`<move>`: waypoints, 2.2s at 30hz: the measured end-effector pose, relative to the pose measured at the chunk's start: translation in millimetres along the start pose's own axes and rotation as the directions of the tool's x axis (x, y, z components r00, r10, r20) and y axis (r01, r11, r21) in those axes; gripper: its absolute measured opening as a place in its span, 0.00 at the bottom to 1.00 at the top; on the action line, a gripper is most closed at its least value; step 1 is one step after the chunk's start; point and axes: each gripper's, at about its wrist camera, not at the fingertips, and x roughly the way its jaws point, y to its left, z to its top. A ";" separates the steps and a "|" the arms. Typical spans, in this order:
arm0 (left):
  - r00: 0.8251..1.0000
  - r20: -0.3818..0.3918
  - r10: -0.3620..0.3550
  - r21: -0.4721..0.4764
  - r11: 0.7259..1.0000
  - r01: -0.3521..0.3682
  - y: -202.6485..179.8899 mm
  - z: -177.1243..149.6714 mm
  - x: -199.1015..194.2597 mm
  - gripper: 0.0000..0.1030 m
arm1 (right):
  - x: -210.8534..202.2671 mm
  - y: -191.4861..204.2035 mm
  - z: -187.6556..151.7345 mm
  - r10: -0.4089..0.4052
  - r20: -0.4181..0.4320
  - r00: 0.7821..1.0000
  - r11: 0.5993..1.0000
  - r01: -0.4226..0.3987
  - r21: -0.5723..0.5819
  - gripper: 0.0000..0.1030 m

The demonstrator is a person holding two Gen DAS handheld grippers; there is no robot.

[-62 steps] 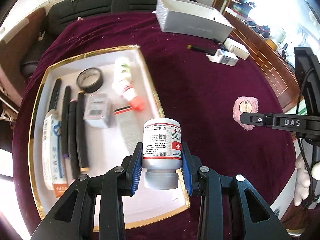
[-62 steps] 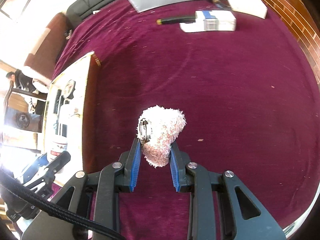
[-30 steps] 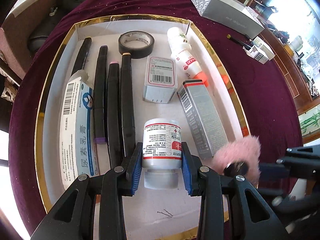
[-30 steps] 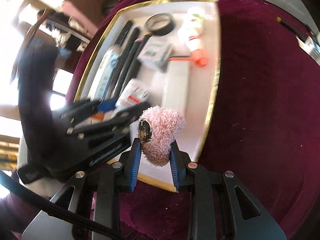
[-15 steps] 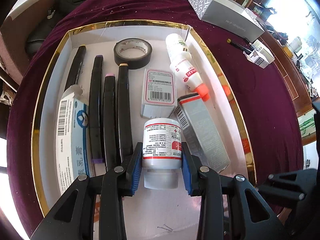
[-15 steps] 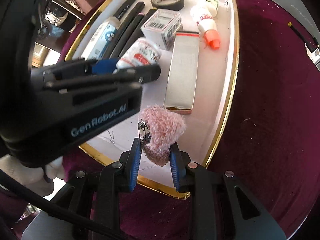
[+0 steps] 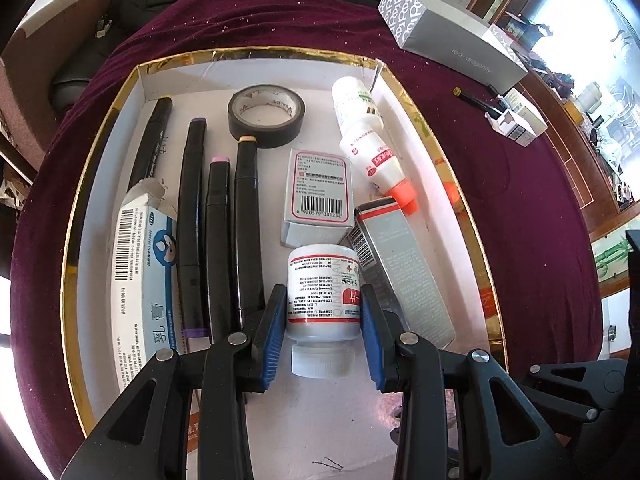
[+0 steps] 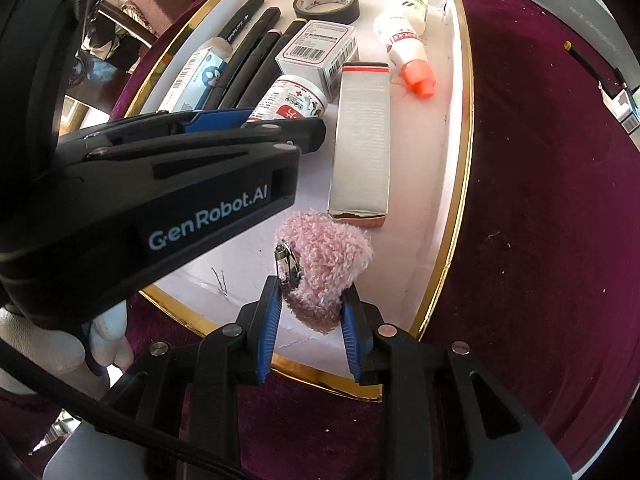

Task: Organize objects

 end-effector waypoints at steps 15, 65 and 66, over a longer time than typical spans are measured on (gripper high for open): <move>0.995 0.101 0.011 -0.024 1.000 -0.009 -4.8 10.5 -35.3 0.36 | -21.2 -9.3 6.2 0.101 0.081 0.992 0.990 -0.108 0.091 0.33; 0.767 0.430 0.476 -0.413 0.859 -0.302 -83.0 -41.7 -171.3 0.98 | -143.3 -73.8 -11.7 -0.207 0.484 0.850 0.975 0.220 0.029 0.91; 0.773 0.421 0.475 -0.413 0.859 -0.303 -81.9 -42.2 -168.2 0.98 | -140.8 -74.0 -12.3 -0.198 0.478 0.856 0.977 0.213 0.023 0.91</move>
